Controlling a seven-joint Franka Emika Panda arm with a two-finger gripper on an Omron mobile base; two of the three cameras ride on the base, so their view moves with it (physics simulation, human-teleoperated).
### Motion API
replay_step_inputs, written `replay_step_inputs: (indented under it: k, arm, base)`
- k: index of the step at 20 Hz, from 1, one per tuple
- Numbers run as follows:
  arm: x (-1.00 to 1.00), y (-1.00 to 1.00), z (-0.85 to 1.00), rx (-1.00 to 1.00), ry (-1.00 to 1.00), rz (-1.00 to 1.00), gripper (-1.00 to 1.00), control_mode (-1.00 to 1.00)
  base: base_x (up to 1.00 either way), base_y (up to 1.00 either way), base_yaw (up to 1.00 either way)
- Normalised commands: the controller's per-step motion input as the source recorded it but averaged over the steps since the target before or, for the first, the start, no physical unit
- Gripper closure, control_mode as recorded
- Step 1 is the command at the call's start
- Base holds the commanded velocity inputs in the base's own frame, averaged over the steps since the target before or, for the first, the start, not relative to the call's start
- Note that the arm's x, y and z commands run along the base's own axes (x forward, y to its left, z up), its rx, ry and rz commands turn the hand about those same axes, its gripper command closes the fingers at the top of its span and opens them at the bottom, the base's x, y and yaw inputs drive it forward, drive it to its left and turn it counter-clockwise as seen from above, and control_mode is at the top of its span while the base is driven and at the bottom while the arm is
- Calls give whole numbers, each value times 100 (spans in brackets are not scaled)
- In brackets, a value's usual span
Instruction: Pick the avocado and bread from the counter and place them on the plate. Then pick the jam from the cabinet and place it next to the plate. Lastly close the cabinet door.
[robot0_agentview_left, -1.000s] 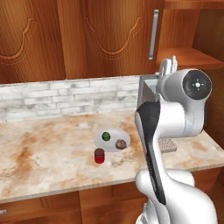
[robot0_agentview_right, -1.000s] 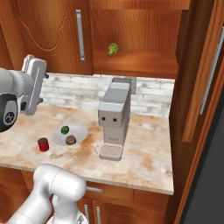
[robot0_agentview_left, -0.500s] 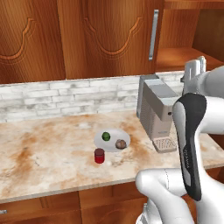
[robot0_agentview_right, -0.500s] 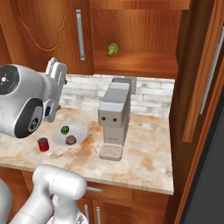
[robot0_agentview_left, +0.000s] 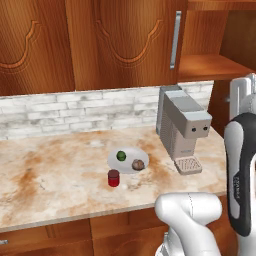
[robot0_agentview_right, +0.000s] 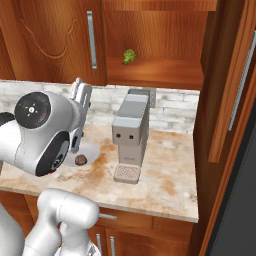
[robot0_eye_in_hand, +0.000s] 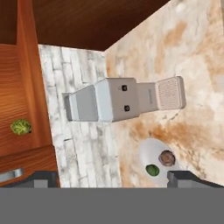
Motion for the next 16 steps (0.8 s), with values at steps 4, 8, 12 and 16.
replay_step_inputs:
  k: [4,8,12,16]
  arm:
    - [-38,-37,-9,0,-4,8,-100,-100]
    - [-44,-29,0,1,0,4,-100,-100]
    - [-59,-22,0,0,0,0,-100,-100]
    - [-57,-34,-7,0,-7,0,-100,-100]
  base:
    - [0,0,0]
    - [0,0,0]
    - [0,0,0]
    - [0,0,0]
